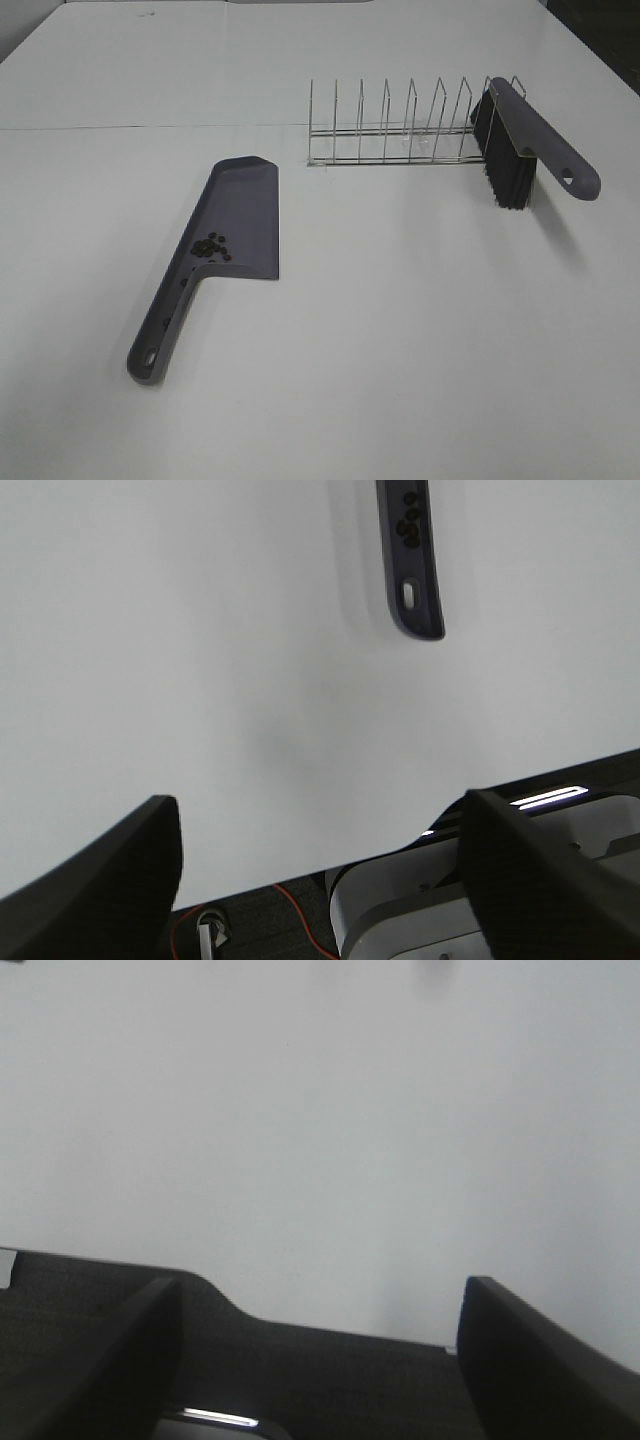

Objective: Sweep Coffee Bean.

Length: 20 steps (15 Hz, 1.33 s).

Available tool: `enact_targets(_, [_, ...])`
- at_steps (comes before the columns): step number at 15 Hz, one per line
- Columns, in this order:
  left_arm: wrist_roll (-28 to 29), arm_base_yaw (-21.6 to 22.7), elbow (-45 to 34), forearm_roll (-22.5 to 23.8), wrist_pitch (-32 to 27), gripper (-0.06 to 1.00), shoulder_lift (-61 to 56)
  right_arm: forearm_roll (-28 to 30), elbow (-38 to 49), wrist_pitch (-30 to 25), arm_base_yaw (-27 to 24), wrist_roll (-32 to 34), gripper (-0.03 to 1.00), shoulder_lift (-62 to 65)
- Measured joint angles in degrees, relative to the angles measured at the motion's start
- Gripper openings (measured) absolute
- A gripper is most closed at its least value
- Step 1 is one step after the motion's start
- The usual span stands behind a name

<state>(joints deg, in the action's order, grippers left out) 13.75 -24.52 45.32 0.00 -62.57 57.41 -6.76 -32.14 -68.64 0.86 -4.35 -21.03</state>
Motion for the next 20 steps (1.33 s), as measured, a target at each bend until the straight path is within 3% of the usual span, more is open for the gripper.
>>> enact_targets(3, [-4.07,0.0,-10.37,0.29,-0.06,0.69,-16.62,-1.2,0.97,2.41,0.0,-3.21,0.63,6.42])
enact_targets(5, [-12.66,0.0,-16.39,0.0,0.97,0.69,-32.2,-1.66,2.75,5.96,0.0,-4.35,0.63,8.19])
enact_targets(8, [-17.99,0.0,-16.39,-0.34,1.78,0.69,-41.88,-2.12,3.09,6.76,0.0,-5.44,0.63,8.25])
enact_targets(20, [-22.35,0.0,-16.56,-4.01,1.78,0.7,-46.64,-3.72,3.09,6.76,0.0,-7.05,0.63,8.25])
